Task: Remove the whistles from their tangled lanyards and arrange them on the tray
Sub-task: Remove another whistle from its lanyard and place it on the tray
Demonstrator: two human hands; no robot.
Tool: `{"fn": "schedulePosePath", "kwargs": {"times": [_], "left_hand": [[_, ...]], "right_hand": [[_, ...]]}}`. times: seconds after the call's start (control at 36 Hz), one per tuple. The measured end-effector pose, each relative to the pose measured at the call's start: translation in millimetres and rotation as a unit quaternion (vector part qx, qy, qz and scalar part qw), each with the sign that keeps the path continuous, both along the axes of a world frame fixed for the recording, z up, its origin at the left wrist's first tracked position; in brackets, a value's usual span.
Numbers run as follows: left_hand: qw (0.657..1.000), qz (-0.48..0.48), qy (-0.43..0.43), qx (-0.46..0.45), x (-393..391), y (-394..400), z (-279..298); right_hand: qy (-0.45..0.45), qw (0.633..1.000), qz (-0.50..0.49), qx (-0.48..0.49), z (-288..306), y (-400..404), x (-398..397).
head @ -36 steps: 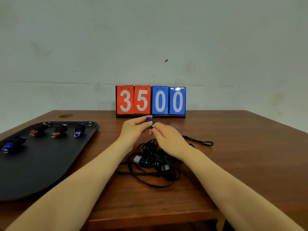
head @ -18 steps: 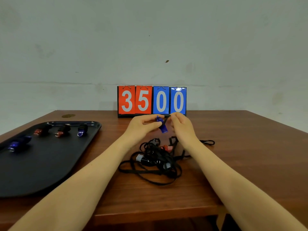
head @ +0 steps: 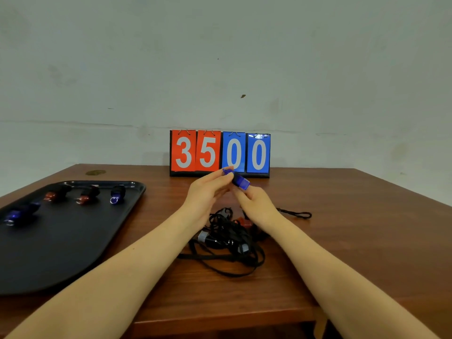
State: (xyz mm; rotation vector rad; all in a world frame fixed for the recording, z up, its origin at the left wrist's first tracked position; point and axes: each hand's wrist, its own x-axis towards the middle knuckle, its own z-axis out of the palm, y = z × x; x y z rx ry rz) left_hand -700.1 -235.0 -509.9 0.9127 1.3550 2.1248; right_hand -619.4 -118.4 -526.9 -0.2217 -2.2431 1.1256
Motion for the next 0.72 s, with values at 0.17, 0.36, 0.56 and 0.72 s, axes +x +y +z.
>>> {"fn": "schedulePosePath", "kwargs": {"times": [0.17, 0.36, 0.56, 0.72], "left_hand": [[0.997, 0.072, -0.006, -0.029, -8, 5, -7], [0.994, 0.107, -0.016, -0.03, -13, 5, -10], [0.983, 0.164, 0.043, -0.066, -12, 8, -12], [0.98, 0.172, 0.058, -0.077, -8, 8, -11]], "right_hand": [[-0.05, 0.989, 0.007, 0.139, -5, 1, -5], [-0.068, 0.976, 0.006, 0.208, -7, 1, -6], [-0.07, 0.963, 0.006, 0.26, -1, 0, -3], [-0.053, 0.962, 0.015, 0.268, -2, 0, -1]]}}
